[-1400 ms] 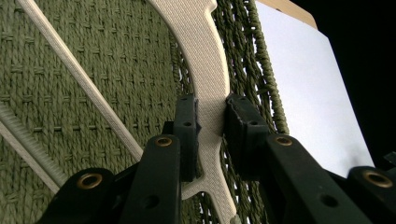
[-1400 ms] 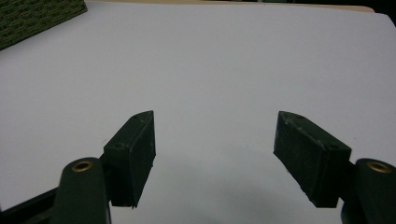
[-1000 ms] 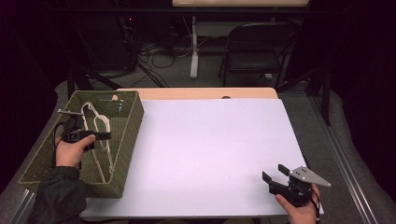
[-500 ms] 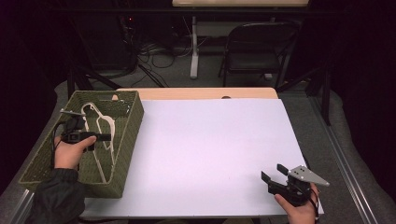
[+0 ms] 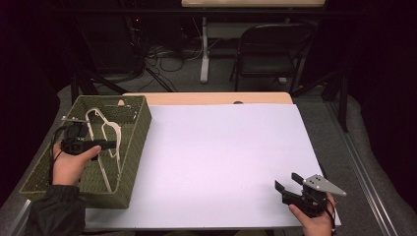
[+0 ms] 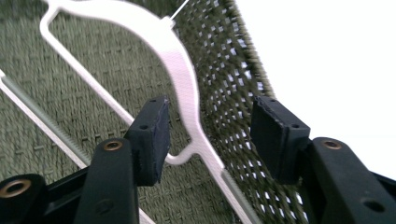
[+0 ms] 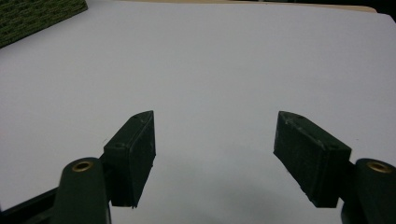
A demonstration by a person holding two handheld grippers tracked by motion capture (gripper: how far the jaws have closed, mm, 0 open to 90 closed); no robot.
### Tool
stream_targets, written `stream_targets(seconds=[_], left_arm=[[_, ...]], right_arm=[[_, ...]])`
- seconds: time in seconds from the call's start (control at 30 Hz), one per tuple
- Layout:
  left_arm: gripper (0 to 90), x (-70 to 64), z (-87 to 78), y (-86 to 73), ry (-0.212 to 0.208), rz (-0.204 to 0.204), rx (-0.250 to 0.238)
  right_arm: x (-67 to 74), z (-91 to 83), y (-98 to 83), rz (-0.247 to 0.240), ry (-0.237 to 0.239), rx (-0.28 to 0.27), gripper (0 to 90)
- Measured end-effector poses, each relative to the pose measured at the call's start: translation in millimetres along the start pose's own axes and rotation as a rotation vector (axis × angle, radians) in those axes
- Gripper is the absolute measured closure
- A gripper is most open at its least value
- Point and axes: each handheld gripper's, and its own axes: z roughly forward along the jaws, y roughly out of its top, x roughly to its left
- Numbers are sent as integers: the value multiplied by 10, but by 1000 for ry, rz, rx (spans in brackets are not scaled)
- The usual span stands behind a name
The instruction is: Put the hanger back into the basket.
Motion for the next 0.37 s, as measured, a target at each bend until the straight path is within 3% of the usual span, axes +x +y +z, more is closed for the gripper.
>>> stream_targets(seconds=[0.1, 0.2, 0.37], left_arm=[[460, -99, -63, -40, -8, 41, -32], [452, -240, -111, -99, -20, 109, -64], [441, -473, -176, -293, -2, 223, -109]], right_arm=[[-1, -2, 0, -2, -2, -1, 291], [3, -1, 0, -3, -5, 1, 291], [0, -3, -3, -9, -9, 1, 291]])
